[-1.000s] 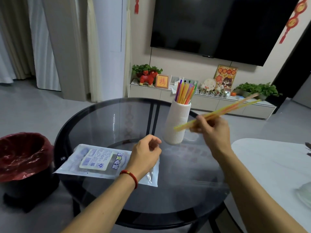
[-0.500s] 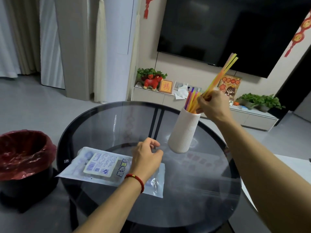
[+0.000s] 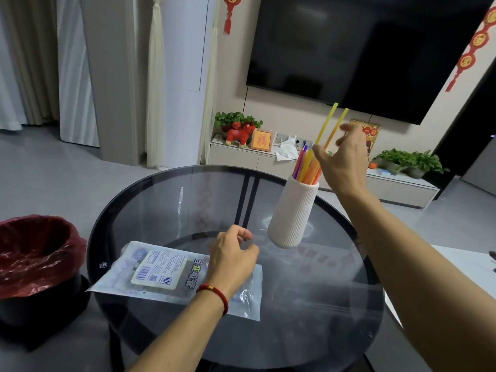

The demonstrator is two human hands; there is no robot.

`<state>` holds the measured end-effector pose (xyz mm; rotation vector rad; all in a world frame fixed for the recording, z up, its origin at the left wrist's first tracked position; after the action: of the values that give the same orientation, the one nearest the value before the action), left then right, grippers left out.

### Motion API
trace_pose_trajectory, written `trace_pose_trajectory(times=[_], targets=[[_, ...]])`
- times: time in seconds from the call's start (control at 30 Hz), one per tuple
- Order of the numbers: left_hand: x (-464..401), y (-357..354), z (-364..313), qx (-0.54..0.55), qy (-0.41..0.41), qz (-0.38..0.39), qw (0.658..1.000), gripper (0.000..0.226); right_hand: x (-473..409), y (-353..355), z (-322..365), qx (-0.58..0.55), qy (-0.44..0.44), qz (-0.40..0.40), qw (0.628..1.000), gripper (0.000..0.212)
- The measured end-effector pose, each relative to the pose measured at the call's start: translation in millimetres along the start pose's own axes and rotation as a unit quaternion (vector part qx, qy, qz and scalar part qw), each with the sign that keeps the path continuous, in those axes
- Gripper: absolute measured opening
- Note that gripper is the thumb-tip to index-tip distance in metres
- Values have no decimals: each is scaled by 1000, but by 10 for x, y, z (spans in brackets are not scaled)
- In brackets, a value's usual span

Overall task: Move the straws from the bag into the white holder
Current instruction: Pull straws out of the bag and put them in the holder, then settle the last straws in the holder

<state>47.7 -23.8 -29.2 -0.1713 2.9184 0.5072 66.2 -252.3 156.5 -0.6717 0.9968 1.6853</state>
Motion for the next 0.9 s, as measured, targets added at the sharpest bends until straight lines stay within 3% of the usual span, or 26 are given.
trace_pose_trajectory(times=[0.07,0.13,0.23,0.4,0.53,0.67,0.8,0.9], targets=[[0,10,-3,2,-1,-4,1000,17,-72,57,100,2,62,-35,997,88],[4,17,-4,2,0,-6,1000,16,-167,21,163,22,116,-17,993,98],[9,29,4,0,1,-8,1000,17,-230,-178,194,55,172,85,980,83],[-17,65,21,-6,-5,-11,1000,17,93,-358,10,91,154,184,966,47],[-15,83,21,-10,-15,-8,1000,17,229,-392,-47,112,208,169,957,45],[1,116,33,-30,-29,-13,999,18,112,-367,-26,127,192,127,965,54],[0,172,6,-30,-30,-14,999,18,154,-462,-21,153,189,177,954,41],[14,221,-27,-34,-47,-17,998,19,192,-343,82,126,203,130,962,43]])
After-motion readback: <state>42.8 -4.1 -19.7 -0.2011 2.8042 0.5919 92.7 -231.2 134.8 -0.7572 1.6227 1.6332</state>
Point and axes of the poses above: each hand's wrist, its own x-axis away from the middle knuckle, its own y-axis out of the back of the hand, z = x × y, the point moved 6 cm from there along -x, towards the middle knuckle, and after that the axes turned 14 degrees about -z, right-handed, at the moved point
